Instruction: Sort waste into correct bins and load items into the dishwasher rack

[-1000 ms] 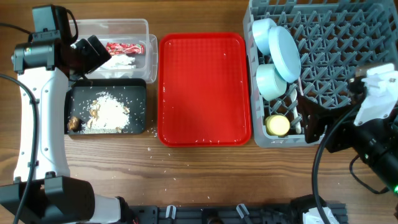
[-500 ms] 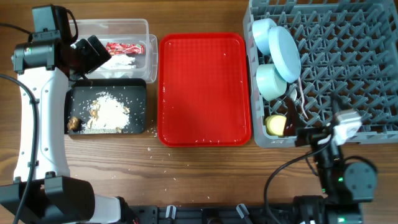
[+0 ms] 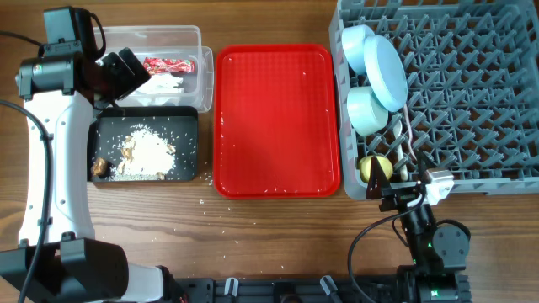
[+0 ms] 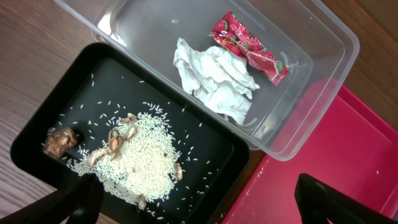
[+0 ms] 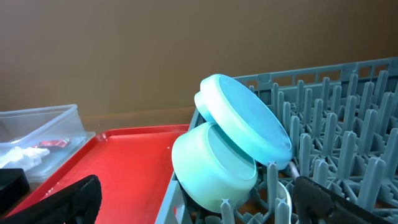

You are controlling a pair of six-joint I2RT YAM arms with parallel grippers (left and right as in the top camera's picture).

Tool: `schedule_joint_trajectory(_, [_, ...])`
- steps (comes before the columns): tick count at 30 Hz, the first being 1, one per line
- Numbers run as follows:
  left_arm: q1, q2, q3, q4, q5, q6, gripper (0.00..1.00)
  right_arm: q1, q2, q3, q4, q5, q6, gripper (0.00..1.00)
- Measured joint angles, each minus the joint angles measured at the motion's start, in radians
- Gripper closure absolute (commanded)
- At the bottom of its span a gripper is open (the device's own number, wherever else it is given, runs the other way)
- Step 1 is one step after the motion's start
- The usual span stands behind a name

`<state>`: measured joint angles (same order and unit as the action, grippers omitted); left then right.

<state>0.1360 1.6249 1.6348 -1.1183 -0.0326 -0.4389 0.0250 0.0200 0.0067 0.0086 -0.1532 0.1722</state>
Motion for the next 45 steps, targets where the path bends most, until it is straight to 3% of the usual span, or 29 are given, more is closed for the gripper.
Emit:
schedule_joint_trajectory(15, [0.002,0.000,0.000,0.004,-0.005,0.010,0.00,0.000,0.000,0.000,0.000,0.000,0.000,0.00])
schedule_joint_trajectory(20, [-0.018,-0.035,-0.061,0.261,0.233,0.239,0.00,0.000,-0.001,0.000,0.000,0.000,0.000,0.00])
schedule_joint_trajectory(25, [-0.085,-0.291,-0.433,0.656,0.328,0.349,0.00,0.000,-0.003,0.000,0.001,0.000,0.000,0.00])
schedule_joint_trajectory(26, [-0.086,-0.319,-0.465,0.669,0.329,0.353,0.00,0.000,-0.005,0.000,0.000,0.000,0.000,0.00])
schedule_joint_trajectory(27, [-0.085,-0.454,-0.649,0.810,0.337,0.359,0.00,0.000,-0.005,0.000,0.000,0.000,0.000,0.00])
schedule_joint_trajectory(30, [-0.085,-0.661,-0.910,0.946,0.343,0.364,0.00,0.000,-0.006,0.000,0.000,0.000,0.000,0.00])
schedule_joint_trajectory(36, [-0.085,-1.166,-1.414,1.036,0.345,0.371,0.00,0.000,-0.008,0.000,0.000,0.000,0.003,0.00])
schedule_joint_trajectory(39, [-0.085,-1.347,-1.533,1.036,0.339,0.372,0.00,0.000,-0.008,0.000,0.000,0.000,0.004,0.00])
schedule_joint_trajectory(45, [-0.085,-1.522,-1.607,1.041,0.322,0.374,0.00,0.000,-0.008,0.000,0.000,0.000,0.004,0.00])
